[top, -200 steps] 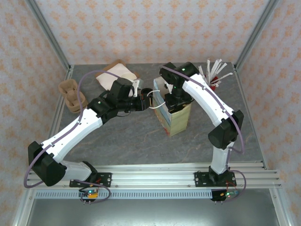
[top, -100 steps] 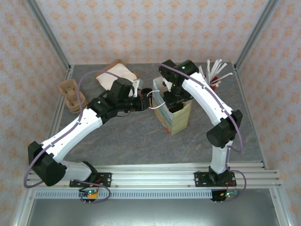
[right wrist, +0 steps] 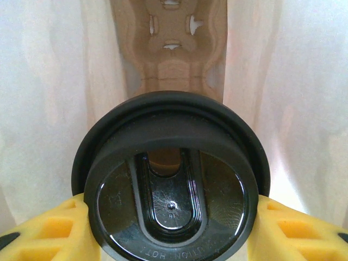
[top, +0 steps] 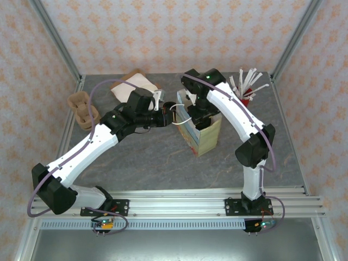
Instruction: Pack the takeout coffee
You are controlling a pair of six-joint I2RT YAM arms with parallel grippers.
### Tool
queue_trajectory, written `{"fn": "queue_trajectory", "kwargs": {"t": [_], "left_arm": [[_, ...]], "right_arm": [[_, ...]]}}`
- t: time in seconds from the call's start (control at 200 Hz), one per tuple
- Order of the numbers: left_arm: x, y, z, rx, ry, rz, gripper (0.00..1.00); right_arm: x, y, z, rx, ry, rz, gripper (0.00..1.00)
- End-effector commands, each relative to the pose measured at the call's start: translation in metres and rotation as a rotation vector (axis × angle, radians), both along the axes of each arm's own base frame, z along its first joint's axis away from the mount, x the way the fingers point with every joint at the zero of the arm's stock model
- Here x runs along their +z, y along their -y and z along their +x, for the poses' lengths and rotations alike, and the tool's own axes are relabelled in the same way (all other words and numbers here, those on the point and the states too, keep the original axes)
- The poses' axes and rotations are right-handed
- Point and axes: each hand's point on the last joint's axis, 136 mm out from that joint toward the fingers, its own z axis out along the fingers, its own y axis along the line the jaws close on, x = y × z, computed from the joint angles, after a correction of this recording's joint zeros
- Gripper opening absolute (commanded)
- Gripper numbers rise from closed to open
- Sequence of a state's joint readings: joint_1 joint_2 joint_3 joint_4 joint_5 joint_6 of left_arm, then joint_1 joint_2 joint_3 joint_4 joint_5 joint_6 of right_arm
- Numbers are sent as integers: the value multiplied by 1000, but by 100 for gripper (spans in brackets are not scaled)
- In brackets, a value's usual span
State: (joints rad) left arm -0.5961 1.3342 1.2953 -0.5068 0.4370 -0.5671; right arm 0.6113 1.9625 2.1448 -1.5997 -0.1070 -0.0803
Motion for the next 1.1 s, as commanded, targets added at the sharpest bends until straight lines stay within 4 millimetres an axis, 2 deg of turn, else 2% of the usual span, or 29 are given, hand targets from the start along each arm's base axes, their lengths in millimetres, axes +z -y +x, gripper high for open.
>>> {"fn": "queue_trajectory", "kwargs": {"t": [0.0, 0.706, 1.096], "left_arm": [[7, 4, 0, -19, 24, 16, 10], [6, 0, 3, 3, 25, 35, 9], [5, 0, 3, 2, 23, 35, 9]], "right_arm": [[-2, 12, -2, 7, -5, -36, 53], [-13, 19, -9, 22, -21, -12, 53], [-20, 15, -8, 28, -29, 13, 53]]}}
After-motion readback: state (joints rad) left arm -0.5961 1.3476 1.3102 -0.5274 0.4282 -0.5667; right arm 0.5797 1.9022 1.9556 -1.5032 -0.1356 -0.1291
